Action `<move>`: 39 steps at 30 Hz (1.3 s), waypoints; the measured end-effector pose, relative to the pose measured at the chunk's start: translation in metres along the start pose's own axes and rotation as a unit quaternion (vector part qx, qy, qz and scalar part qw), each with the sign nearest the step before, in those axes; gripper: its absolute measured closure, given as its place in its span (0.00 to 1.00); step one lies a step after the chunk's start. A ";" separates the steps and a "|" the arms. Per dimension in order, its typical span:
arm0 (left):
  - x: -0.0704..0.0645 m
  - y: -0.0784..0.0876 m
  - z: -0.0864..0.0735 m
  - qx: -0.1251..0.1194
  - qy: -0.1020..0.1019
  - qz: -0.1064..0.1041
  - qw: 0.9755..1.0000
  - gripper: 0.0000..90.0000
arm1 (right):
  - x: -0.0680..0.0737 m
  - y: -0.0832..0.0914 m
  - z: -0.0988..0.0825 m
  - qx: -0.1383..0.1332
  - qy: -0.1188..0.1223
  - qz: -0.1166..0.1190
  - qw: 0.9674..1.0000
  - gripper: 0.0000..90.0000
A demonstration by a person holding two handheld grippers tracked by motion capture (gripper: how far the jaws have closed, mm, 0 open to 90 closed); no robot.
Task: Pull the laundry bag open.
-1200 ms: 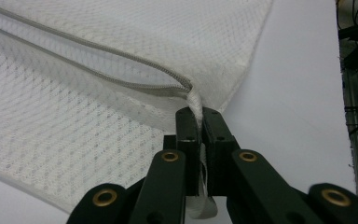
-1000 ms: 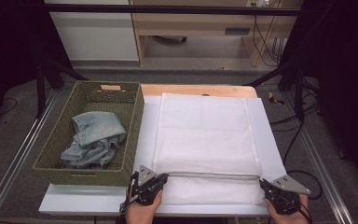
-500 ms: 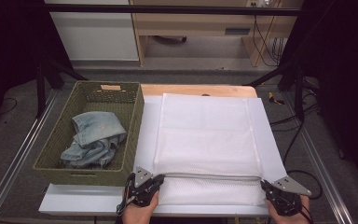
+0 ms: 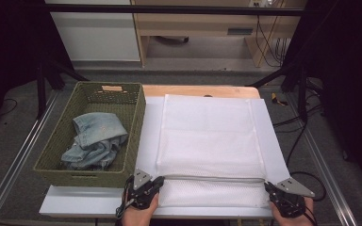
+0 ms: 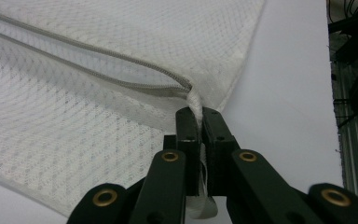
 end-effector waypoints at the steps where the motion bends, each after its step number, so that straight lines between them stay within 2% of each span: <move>1: 0.000 0.000 0.000 0.000 -0.003 0.002 1.000 0.96 | 0.000 0.000 0.000 0.001 0.001 0.000 1.000 0.96; 6: 0.000 0.000 -0.001 0.002 -0.005 0.003 1.000 0.96 | 0.001 0.001 0.000 0.002 0.003 -0.002 1.000 0.96; 14: 0.003 0.003 -0.004 0.002 0.003 0.007 1.000 0.96 | 0.001 0.002 0.000 0.002 0.006 -0.006 1.000 0.97; 15: 0.004 0.004 -0.004 0.002 -0.004 0.011 1.000 0.96 | 0.002 0.002 0.000 0.003 0.004 -0.006 1.000 0.97; 19: 0.007 0.004 -0.004 0.003 0.004 0.011 1.000 0.96 | 0.000 0.002 0.000 0.003 0.002 -0.005 1.000 0.97; 24: 0.007 0.005 -0.005 0.002 0.000 0.014 1.000 0.96 | -0.001 0.002 -0.001 0.005 0.003 -0.005 1.000 0.97; 27: 0.007 0.005 -0.006 0.002 0.006 0.012 1.000 0.96 | -0.001 0.002 -0.001 0.005 0.003 -0.004 1.000 0.97; 30: 0.010 0.007 -0.007 0.004 0.001 0.016 1.000 0.96 | -0.002 0.002 -0.001 0.005 0.004 -0.006 1.000 0.97; 39: 0.011 0.007 -0.009 0.002 0.008 0.016 1.000 0.96 | -0.003 0.001 -0.002 0.009 0.004 -0.008 1.000 0.97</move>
Point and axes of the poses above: each handheld gripper's, and its own axes: y roughly backward along the jaws, z roughly out of its top, x roughly to its left, the point moved 5 cm from there along -y, roughly forward along the jaws, and after that the axes turned 5 degrees about -x, right-handed, at the moved point
